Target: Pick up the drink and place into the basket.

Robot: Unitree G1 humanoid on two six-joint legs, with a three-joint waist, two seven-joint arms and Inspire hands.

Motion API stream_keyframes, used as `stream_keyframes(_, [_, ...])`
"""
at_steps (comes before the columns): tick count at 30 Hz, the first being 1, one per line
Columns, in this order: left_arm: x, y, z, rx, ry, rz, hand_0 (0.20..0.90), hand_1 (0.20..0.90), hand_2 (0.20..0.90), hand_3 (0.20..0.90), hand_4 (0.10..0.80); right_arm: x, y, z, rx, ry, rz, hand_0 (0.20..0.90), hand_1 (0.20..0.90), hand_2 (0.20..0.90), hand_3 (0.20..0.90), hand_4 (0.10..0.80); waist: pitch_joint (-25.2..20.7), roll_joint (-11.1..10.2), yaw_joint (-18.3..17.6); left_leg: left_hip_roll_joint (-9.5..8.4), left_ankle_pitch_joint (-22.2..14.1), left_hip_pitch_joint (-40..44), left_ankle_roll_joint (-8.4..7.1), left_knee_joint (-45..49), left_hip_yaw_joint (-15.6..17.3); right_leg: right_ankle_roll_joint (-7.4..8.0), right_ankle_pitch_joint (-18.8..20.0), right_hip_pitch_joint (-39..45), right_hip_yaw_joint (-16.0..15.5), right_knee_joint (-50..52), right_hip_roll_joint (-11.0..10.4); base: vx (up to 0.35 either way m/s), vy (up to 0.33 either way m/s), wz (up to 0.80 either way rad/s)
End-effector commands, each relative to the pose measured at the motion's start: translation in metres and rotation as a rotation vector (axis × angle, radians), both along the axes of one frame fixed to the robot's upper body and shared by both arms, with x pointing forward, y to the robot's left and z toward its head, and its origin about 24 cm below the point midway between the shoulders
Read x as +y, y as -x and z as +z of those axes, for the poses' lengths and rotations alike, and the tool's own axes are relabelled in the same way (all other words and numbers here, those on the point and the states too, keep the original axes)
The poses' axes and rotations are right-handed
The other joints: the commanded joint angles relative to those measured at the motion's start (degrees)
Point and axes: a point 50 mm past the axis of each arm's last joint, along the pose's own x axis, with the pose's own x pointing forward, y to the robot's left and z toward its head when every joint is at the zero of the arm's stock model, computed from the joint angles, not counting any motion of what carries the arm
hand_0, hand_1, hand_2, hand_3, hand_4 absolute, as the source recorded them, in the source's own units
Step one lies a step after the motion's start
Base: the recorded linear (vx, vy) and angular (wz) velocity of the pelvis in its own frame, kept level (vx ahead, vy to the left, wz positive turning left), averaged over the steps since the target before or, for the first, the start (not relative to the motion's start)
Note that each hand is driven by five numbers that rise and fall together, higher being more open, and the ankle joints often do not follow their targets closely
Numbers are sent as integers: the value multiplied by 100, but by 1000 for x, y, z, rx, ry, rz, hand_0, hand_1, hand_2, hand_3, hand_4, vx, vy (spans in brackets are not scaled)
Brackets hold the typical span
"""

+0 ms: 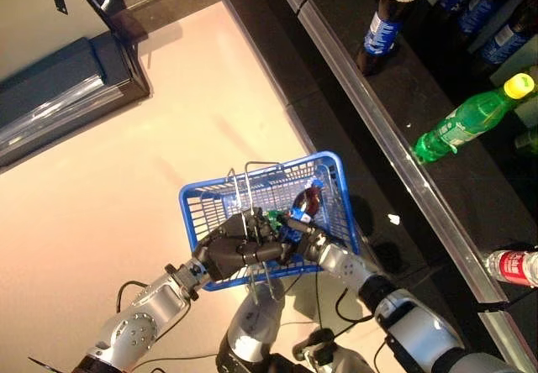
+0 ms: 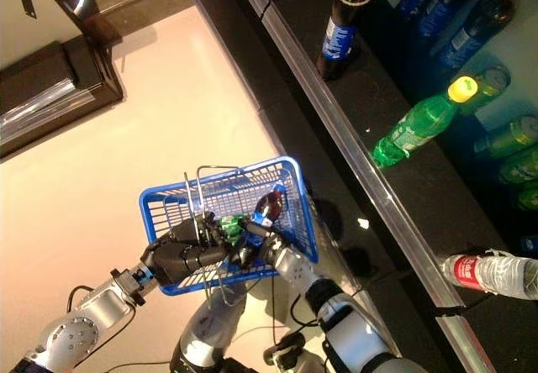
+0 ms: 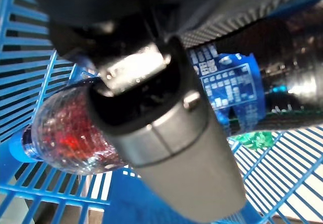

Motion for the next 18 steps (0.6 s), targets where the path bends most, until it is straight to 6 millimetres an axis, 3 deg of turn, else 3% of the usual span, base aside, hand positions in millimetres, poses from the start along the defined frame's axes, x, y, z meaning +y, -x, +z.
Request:
stream_keyframes(1, [-52,19,126,-666,364,-418,300,300,300,200,100,37,-25,47,-136,-192,111,300,300,300,200,100,-272,-5,-55,-162,-488,203,477,34,119,-354,1165,-464,-95,-343,97,73,9,1])
stream_keyframes(8, [-52,18,126,-650,368,-416,300,300,300,200,100,30,-28,45,-91,-219,48,300,300,300,200,100,-259,-8,-57,-145,-502,213,510,26,161,-320,1181,-544,-84,-257,67,24,5,1])
stream_keyframes(9, [-53,18,126,-651,368,-415,300,300,300,200,100,29,-29,45,-92,-215,40,441,441,441,365,265,-253,-4,-61,-146,-504,209,514,28,164,-318,1179,-561,-80,-238,63,0,0,0])
stream_keyframes(10, [-53,18,125,-654,367,-411,300,300,300,200,100,26,-29,43,-95,-201,22,900,900,900,900,800,-245,0,-69,-140,-509,205,521,28,173,-315,1178,-587,-80,-212,58,0,0,0])
stream_keyframes(18, [-57,16,127,-652,375,-395,300,300,300,200,100,22,-31,42,-97,-209,-29,900,900,900,900,800,-162,32,-127,-131,-510,182,546,7,196,-291,1184,-721,-53,-101,30,1,-2,2])
